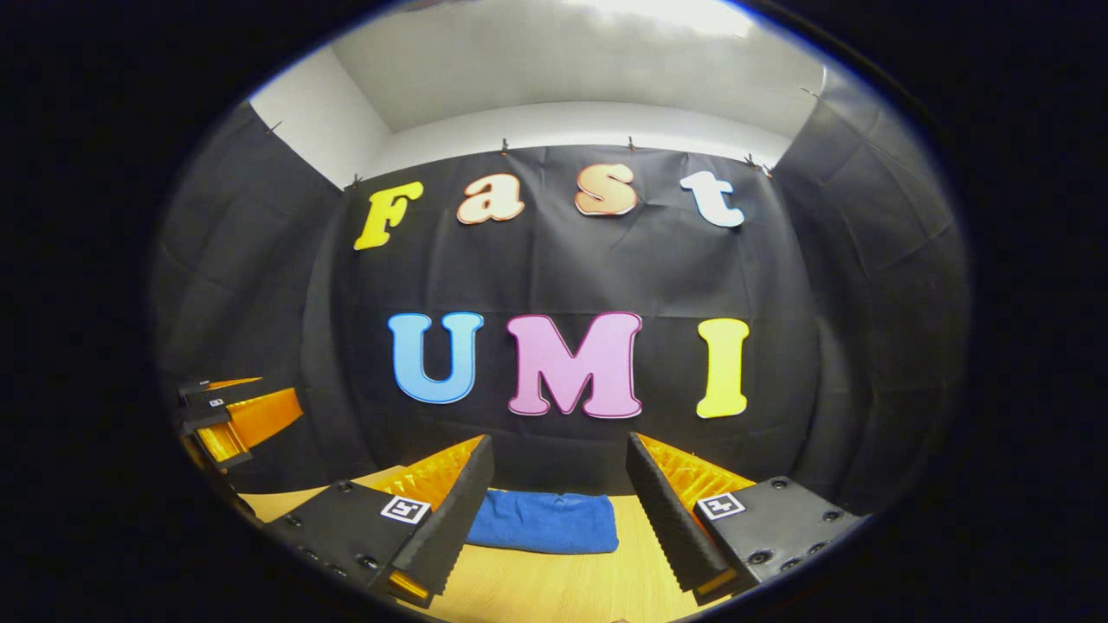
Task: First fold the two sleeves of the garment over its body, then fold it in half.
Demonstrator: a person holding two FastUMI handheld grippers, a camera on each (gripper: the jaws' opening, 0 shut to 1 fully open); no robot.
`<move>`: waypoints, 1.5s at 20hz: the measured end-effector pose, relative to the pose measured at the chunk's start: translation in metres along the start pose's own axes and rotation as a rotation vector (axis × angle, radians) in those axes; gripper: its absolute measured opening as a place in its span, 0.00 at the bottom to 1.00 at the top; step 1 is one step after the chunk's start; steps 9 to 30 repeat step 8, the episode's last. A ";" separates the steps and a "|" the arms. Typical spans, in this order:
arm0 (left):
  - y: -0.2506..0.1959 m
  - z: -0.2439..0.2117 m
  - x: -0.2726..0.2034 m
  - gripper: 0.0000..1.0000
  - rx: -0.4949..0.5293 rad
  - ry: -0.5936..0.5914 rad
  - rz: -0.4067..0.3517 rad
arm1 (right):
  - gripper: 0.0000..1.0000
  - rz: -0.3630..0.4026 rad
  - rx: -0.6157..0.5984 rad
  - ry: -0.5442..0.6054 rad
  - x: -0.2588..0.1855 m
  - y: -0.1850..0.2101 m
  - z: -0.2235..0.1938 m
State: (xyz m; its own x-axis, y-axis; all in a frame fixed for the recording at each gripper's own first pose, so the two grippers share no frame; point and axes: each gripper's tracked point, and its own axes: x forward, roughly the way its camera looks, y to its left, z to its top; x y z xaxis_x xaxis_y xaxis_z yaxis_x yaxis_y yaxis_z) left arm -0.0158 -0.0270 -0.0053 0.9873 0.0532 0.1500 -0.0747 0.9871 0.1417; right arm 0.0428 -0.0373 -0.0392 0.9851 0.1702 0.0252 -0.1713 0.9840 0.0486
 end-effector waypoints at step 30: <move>-0.025 0.012 -0.013 0.82 -0.024 -0.001 -0.064 | 0.94 0.072 -0.015 -0.075 -0.008 0.030 0.024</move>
